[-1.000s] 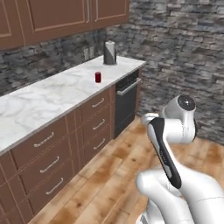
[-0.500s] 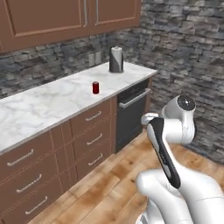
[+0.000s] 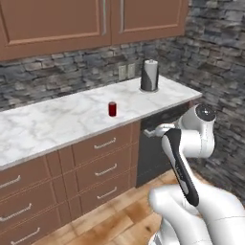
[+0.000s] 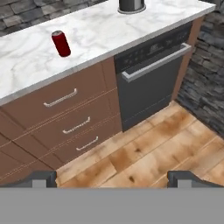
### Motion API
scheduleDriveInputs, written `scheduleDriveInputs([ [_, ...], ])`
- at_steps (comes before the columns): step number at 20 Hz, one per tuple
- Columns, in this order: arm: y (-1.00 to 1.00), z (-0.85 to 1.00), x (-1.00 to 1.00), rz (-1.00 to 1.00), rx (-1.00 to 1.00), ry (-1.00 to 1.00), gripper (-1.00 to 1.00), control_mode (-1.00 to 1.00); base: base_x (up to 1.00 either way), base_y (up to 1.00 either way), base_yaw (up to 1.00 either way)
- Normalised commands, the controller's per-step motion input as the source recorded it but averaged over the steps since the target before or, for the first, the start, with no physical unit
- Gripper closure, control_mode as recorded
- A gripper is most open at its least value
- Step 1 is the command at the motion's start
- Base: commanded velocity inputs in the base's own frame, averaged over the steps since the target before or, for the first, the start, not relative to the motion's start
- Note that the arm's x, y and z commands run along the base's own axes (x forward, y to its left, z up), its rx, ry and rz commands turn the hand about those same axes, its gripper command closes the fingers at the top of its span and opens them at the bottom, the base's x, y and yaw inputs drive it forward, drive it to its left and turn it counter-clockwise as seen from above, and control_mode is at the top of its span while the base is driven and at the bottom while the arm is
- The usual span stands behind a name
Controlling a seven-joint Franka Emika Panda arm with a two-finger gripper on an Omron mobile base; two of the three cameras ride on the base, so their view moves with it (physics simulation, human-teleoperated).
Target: Four empty soda cans are scattered around the kitchen. Gather all the cans and cluster them next to the stove for recycling.
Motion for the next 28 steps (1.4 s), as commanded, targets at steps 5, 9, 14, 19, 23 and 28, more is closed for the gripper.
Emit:
scheduleDriveInputs([
  [5, 0.00, 0.00, 0.00, 0.00, 0.00, 0.00, -1.00, 1.00, 0.76, -0.66, 0.44],
  [9, 0.00, 0.00, 0.00, 0.00, 0.00, 0.00, -1.00, 1.00, 0.72, -0.60, 0.42],
  [14, 0.00, 0.00, 0.00, 0.00, 0.00, 0.00, -1.00, 1.00, 0.39, -0.38, 0.40],
  [19, 0.00, 0.00, 0.00, 0.00, 0.00, 0.00, -1.00, 1.00, 0.49, -0.10, 0.19],
  [23, 0.00, 0.00, 0.00, 0.00, 0.00, 0.00, -1.00, 1.00, 0.86, -0.14, 0.10],
  [28, 0.00, 0.00, 0.00, 0.00, 0.00, 0.00, -1.00, 1.00, 0.64, -0.19, 0.09],
])
